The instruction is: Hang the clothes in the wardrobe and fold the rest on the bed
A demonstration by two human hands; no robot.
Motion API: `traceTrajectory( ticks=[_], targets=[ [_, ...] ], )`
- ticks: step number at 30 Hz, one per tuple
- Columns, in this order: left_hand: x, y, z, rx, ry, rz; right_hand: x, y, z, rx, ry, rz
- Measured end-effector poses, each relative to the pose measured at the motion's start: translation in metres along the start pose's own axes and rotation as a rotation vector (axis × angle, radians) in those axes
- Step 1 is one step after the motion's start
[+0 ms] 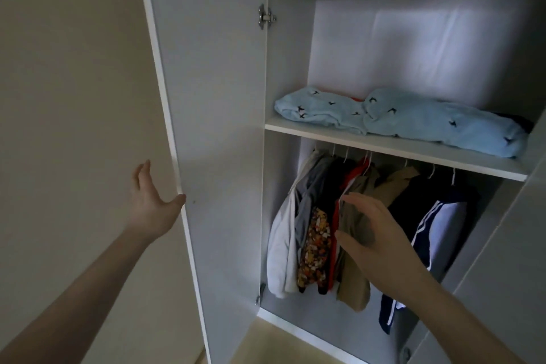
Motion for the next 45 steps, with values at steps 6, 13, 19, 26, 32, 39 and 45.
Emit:
traceTrajectory(
  ticks=[6,13,19,26,32,39,45],
  targets=[
    [0.031,0.019,0.004,-0.073,-0.226,-0.217,-0.027,-0.03,-0.012,-0.004,-0.018,0.062],
    [0.041,0.0,0.027,0.023,-0.207,-0.185,-0.066,-0.055,-0.001,0.072,-0.066,0.248],
    [0.065,-0.025,0.089,0.416,-0.058,-0.228,-0.096,-0.063,0.012,0.113,-0.121,0.468],
    [0.131,-0.039,0.161,0.667,-0.046,-0.422,-0.148,-0.082,0.014,0.124,-0.272,0.824],
    [0.2,-0.039,0.205,0.765,0.007,-0.728,-0.202,-0.116,0.024,0.076,-0.496,1.101],
    [0.229,-0.012,0.265,0.963,0.067,-0.613,-0.244,-0.126,0.061,0.278,-0.384,1.179],
    [0.243,0.023,0.297,1.089,0.114,-0.473,-0.253,-0.116,0.069,0.43,-0.427,1.263]
  ],
)
Point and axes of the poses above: each hand's wrist, its own y-axis towards the middle knuckle, its own x-axis out of the palm, z = x × y, the point moved 4 cm from there along y, towards the middle knuckle, and after that the axes turned 6 degrees about z, right-handed, at the moved point
